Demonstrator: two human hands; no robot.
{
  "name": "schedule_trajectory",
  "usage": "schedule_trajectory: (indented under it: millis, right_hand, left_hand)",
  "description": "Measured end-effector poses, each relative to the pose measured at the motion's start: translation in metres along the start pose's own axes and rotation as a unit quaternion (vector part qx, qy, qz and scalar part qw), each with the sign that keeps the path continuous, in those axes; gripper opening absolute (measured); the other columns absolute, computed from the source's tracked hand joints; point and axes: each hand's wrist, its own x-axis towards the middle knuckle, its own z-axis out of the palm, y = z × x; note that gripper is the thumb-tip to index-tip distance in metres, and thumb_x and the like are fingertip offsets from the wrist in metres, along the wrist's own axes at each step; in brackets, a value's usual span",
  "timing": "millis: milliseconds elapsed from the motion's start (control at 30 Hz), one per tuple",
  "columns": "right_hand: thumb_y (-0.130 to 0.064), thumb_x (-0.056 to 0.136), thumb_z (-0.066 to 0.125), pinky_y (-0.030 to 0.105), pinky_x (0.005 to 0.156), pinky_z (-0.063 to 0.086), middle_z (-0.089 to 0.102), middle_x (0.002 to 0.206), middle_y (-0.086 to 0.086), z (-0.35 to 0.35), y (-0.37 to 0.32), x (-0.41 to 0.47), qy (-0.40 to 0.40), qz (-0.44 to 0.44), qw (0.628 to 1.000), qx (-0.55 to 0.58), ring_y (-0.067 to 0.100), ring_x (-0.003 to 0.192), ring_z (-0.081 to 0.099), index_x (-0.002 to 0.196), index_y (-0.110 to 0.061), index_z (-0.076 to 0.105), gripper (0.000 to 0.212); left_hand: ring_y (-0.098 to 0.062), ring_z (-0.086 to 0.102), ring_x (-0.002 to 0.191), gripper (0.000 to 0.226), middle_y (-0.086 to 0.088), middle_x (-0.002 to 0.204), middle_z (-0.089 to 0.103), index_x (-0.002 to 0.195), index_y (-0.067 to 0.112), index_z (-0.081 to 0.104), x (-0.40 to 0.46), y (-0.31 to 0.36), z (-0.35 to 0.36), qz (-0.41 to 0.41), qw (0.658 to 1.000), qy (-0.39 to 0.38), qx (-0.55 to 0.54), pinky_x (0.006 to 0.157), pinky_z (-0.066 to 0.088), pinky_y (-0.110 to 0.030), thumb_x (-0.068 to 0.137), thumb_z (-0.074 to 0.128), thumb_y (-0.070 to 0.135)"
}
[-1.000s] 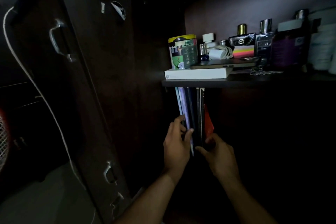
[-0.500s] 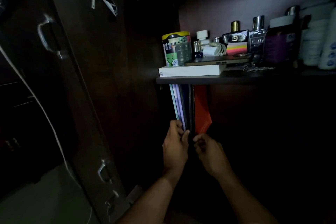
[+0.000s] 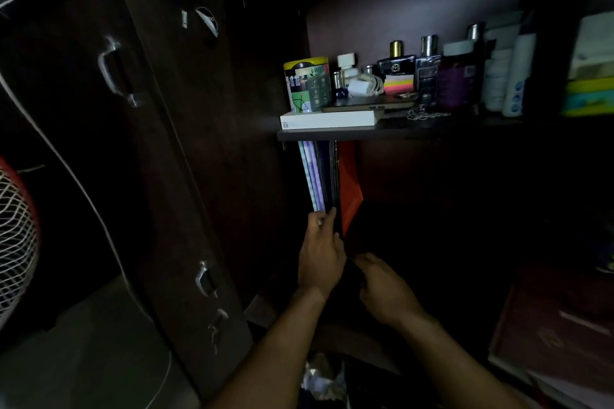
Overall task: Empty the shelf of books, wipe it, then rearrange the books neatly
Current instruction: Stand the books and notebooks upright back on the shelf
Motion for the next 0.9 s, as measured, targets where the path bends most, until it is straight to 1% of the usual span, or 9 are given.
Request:
schedule_trajectory:
  millis: [67,133,200,300,433,500,600,767,900]
  right_hand:
    - [-0.003,0.096,0.043,0.028,0.116,0.026,0.042,0.155,0.008,-0.012,-0.011,-0.026,-0.044,0.026,0.998,-0.04,0.024,0.142,0.039,0.151,-0.007,0.04,0.055]
    - [-0.006,0.095,0.045,0.031,0.106,0.037,0.054,0.143,0.012,-0.026,-0.015,-0.049,-0.047,0.03,0.996,-0.07,0.028,0.13,0.052,0.143,-0.008,0.05,0.048]
    - [-0.015,0.093,0.047,0.039,0.096,0.046,0.062,0.128,0.005,-0.052,-0.01,-0.084,0.006,0.062,0.991,-0.117,0.026,0.117,0.059,0.129,-0.021,0.062,0.039]
    - [-0.037,0.098,0.047,0.044,0.104,0.04,0.054,0.135,-0.001,-0.096,0.021,-0.151,0.107,0.182,0.956,-0.202,0.024,0.126,0.05,0.132,-0.031,0.055,0.036]
    - [-0.076,0.093,0.027,0.056,0.118,0.017,0.024,0.163,0.01,-0.109,0.072,-0.22,0.1,0.356,0.909,-0.193,0.031,0.151,0.017,0.152,-0.028,0.031,0.076]
    - [-0.081,0.089,0.005,0.055,0.119,0.019,0.032,0.159,0.022,-0.096,0.086,-0.225,0.092,0.333,0.919,-0.192,0.04,0.15,0.022,0.152,-0.015,0.038,0.097]
    - [-0.063,0.095,0.021,0.05,0.118,0.012,0.042,0.144,0.039,-0.093,0.072,-0.223,0.113,0.275,0.934,-0.195,0.053,0.141,0.031,0.143,0.005,0.047,0.087]
    - [-0.057,0.103,0.03,0.039,0.123,0.0,0.005,0.166,0.022,-0.078,0.05,-0.219,0.131,0.237,0.956,-0.116,0.034,0.153,-0.002,0.16,-0.015,0.017,0.072]
    - [-0.069,0.094,0.019,0.039,0.123,0.002,-0.007,0.168,0.012,-0.054,0.026,-0.187,0.106,0.177,0.979,0.005,0.028,0.154,-0.01,0.161,-0.02,0.005,0.084]
  left_hand:
    - [-0.021,0.058,0.116,0.041,-0.002,0.139,0.046,0.143,0.019,0.051,-0.019,0.014,-0.003,-0.005,0.997,-0.071,-0.043,0.097,0.052,-0.04,0.102,0.052,0.02]
    - [-0.02,0.055,0.123,0.038,-0.004,0.136,0.054,0.138,0.02,0.055,-0.043,0.027,0.001,0.021,0.985,-0.156,-0.07,0.106,0.044,-0.041,0.105,0.047,0.035]
    - [-0.019,0.05,0.131,0.043,-0.001,0.14,0.057,0.14,0.026,0.055,-0.062,0.047,0.002,0.021,0.97,-0.225,-0.087,0.113,0.037,-0.036,0.105,0.04,0.047]
    - [-0.02,0.043,0.139,0.042,0.002,0.15,0.052,0.146,0.032,0.049,-0.083,0.092,0.0,-0.02,0.949,-0.296,-0.106,0.114,0.027,-0.028,0.108,0.038,0.046]
    - [-0.026,0.046,0.139,0.053,-0.004,0.149,0.053,0.152,0.025,0.043,-0.103,0.165,0.015,-0.058,0.923,-0.351,-0.148,0.11,0.037,-0.031,0.106,0.038,0.052]
    - [-0.031,0.05,0.135,0.062,-0.008,0.146,0.055,0.153,0.023,0.04,-0.109,0.193,0.024,-0.055,0.921,-0.368,-0.114,0.108,0.042,-0.035,0.102,0.045,0.057]
    - [-0.031,0.054,0.131,0.072,-0.01,0.143,0.058,0.151,0.017,0.042,-0.106,0.209,0.025,-0.073,0.932,-0.347,-0.067,0.105,0.045,-0.033,0.094,0.059,0.057]
    - [-0.027,0.067,0.113,0.078,-0.009,0.13,0.065,0.133,0.006,0.059,-0.092,0.189,0.005,-0.24,0.884,-0.35,-0.197,0.09,0.052,-0.028,0.074,0.08,0.053]
    - [-0.021,0.074,0.075,0.038,-0.012,0.098,0.076,0.108,0.005,0.069,-0.074,0.16,-0.028,-0.314,0.84,-0.299,-0.328,0.067,0.06,-0.03,0.082,0.082,0.029]
